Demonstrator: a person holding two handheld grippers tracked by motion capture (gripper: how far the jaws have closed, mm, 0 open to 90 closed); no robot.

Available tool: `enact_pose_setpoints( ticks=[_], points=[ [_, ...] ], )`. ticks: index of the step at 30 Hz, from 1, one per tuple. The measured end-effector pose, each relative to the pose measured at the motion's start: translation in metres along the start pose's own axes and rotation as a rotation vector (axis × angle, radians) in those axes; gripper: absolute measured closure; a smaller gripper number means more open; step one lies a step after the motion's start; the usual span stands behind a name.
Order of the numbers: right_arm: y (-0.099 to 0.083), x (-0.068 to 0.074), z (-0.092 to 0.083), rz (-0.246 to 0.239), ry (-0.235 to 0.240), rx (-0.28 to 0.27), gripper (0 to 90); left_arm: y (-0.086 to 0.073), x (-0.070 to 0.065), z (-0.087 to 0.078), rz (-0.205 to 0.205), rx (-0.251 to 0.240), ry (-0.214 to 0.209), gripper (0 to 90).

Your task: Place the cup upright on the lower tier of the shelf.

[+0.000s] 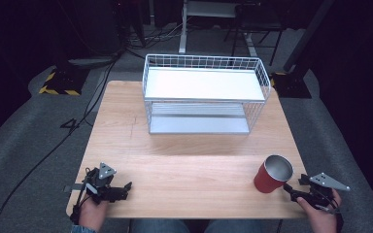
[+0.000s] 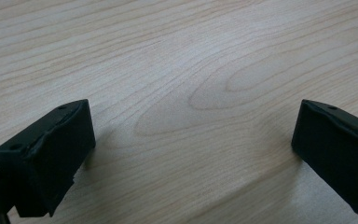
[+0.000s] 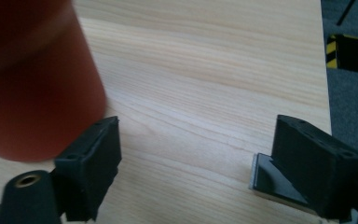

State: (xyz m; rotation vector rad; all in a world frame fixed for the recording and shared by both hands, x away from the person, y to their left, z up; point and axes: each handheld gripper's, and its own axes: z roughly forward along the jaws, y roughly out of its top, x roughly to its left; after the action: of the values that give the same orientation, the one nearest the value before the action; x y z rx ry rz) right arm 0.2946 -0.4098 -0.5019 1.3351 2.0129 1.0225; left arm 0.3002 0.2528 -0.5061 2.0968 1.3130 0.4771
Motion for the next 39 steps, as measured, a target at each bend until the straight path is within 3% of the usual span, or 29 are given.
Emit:
enact_pose_setpoints(
  ticks=[5,12,20,24,28,39],
  points=[
    [0.003,0.008,-0.01,0.0,0.021,-0.039,15.8,0.001,0.001,0.001,-0.005,0.001,0.001,0.0],
    [0.005,0.022,-0.029,0.038,0.048,-0.093,15.8,0.002,0.001,0.002,-0.011,-0.003,0.003,0.0],
    [0.005,0.043,-0.04,0.039,0.095,-0.11,15.8,0.003,0.001,0.003,-0.013,-0.004,0.005,0.0],
    [0.007,0.057,-0.035,0.026,0.129,-0.105,15.8,0.003,0.001,0.003,-0.014,-0.004,0.008,0.0],
    [0.008,0.066,-0.026,-0.003,0.129,-0.079,15.8,0.004,0.001,0.003,-0.014,-0.004,0.008,0.0],
    [0.015,0.072,0.001,0.032,0.12,-0.077,15.8,0.004,0.001,0.003,-0.013,-0.004,0.009,0.0]
  ],
)
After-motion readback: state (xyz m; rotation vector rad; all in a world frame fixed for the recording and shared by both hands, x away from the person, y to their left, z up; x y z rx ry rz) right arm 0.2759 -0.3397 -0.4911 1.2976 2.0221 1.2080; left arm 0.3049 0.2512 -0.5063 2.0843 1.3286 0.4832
